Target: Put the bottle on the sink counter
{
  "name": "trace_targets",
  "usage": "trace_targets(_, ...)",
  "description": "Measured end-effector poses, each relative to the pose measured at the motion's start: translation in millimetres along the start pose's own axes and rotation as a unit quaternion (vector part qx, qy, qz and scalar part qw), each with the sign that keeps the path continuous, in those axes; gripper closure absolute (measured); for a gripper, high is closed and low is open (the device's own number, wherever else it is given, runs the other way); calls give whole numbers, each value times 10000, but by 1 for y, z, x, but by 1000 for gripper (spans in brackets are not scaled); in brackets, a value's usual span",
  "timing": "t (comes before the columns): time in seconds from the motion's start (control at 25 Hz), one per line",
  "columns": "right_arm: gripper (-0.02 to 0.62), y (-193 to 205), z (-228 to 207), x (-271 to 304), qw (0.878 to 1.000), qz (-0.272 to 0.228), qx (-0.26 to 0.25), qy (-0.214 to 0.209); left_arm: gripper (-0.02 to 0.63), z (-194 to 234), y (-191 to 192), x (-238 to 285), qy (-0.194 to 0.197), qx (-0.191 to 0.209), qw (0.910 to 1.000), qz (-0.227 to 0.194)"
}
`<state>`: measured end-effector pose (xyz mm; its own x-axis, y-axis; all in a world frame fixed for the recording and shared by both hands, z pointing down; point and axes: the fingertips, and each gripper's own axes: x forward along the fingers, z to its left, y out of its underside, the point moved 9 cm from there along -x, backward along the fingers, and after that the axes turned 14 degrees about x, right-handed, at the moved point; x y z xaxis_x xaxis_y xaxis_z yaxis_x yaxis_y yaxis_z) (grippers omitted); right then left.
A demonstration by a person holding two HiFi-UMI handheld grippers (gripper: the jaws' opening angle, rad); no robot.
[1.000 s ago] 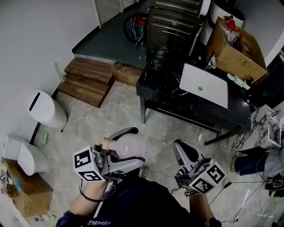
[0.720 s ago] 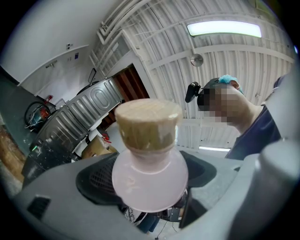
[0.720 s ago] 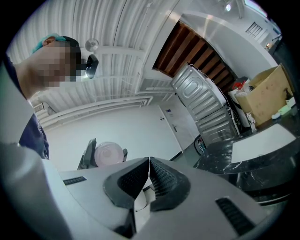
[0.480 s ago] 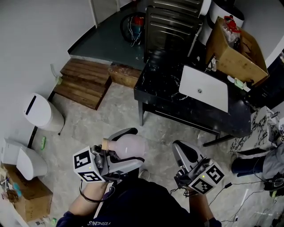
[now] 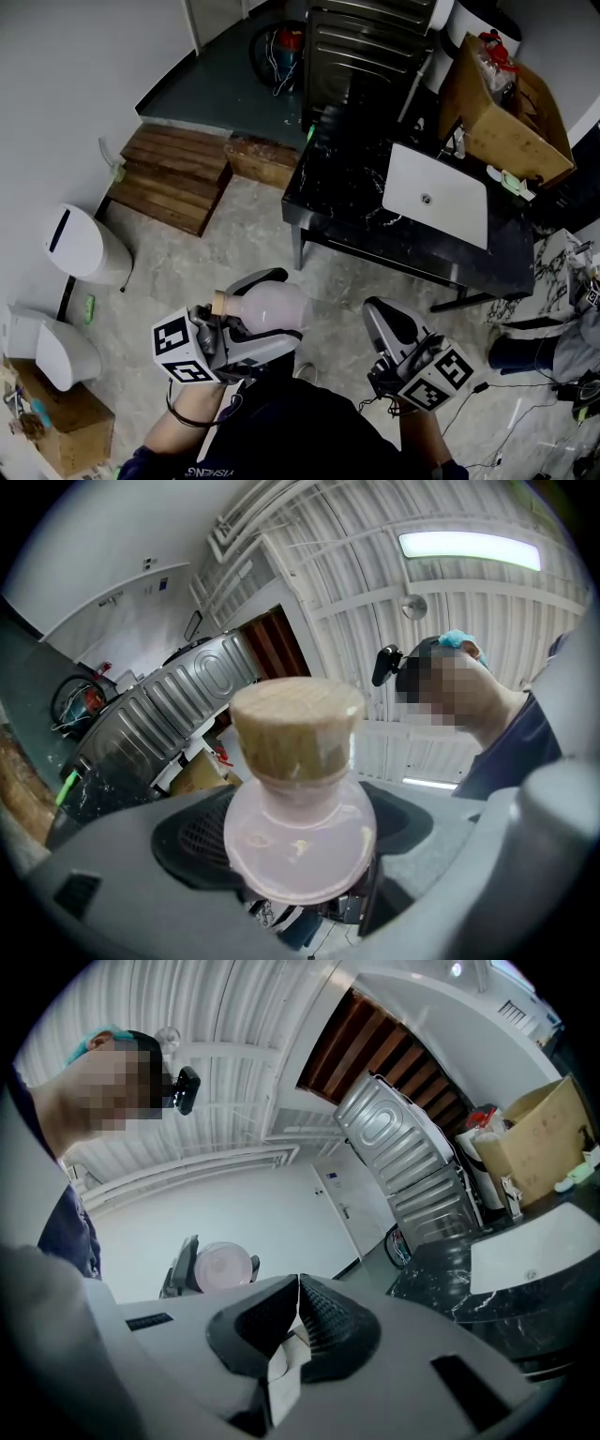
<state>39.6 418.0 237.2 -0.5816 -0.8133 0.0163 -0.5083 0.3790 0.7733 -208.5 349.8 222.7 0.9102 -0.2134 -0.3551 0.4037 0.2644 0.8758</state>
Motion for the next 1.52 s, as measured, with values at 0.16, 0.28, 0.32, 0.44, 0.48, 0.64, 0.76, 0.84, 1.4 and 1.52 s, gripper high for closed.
trace_targets(0.16,569,-8,-14,21,10000,-2,30,63,205,28,-4,8,44,-56,10000,39)
trace_targets(0.28,569,-15,-23,38,9999,0,55,120,206,51,-8,14,86,-111,9999,73)
trace_targets(0.32,569,-18,-26,43,9999,-3,61,140,204,58,-10,16,100,-133,9998,82)
trace_targets(0.44,569,-25,-34,62,9998,-19,67,191,206,81,-15,21,142,-186,9997,105)
trace_targets(0.48,569,-27,-37,69,9998,-21,71,208,204,89,-17,22,155,-197,9996,116)
trace_targets(0.64,569,-36,-48,96,9995,-16,86,292,205,121,-27,24,187,-248,9994,143)
trace_targets(0.76,569,-44,-53,119,9994,-20,82,335,206,146,-36,24,205,-287,9993,150)
trace_targets(0.84,569,-48,-56,134,9993,-32,89,358,205,163,-42,25,230,-320,9991,159)
trace_targets(1.4,569,-63,-76,193,9984,-140,86,532,206,234,-53,32,413,-500,9976,237)
trace_targets(1.52,569,-64,-81,195,9982,-156,111,573,205,240,-51,36,428,-529,9973,263)
